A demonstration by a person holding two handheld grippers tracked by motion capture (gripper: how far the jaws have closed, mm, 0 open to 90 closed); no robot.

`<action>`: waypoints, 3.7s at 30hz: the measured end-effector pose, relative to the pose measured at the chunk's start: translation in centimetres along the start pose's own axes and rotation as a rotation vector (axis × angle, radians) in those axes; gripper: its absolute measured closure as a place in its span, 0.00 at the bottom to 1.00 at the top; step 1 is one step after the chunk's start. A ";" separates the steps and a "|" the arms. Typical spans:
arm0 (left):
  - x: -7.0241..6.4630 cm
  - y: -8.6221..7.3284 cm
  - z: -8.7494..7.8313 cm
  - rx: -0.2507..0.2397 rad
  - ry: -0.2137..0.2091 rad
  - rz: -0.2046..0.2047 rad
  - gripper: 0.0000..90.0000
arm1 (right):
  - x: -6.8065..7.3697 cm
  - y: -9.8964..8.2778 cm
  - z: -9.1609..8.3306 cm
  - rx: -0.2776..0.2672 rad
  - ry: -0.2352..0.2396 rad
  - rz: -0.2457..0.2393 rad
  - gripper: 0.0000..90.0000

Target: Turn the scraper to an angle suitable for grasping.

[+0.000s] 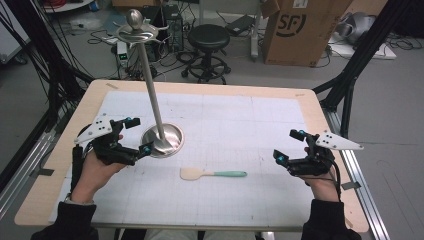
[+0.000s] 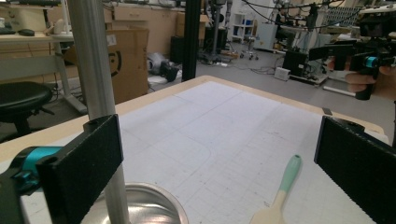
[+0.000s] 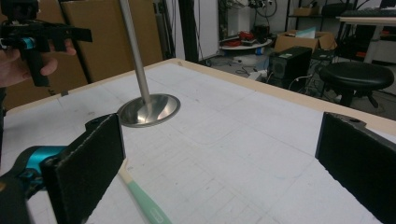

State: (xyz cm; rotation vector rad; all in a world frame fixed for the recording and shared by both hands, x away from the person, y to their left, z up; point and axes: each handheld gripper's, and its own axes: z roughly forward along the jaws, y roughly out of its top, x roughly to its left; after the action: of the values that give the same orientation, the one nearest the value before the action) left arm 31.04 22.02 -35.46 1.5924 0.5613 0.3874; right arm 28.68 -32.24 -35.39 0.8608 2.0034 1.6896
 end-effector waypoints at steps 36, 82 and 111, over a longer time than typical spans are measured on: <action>-4.3 -4.1 6.1 0.220 -0.104 0.021 1.00 | -0.1 -0.2 -0.2 -0.001 0.009 0.017 0.00; -6.8 -8.0 15.7 0.630 -0.148 0.085 1.00 | -0.6 -0.5 -0.1 -0.005 0.014 0.033 0.00; -9.9 -7.5 13.5 0.739 -0.244 0.185 1.00 | -0.6 -0.9 0.4 0.014 0.021 0.037 0.00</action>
State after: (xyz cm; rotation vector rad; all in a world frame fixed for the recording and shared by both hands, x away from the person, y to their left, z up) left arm 29.53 5.59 -43.45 2.3748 0.3836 0.1108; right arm 29.18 -32.37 -36.39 0.8932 2.0271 1.7133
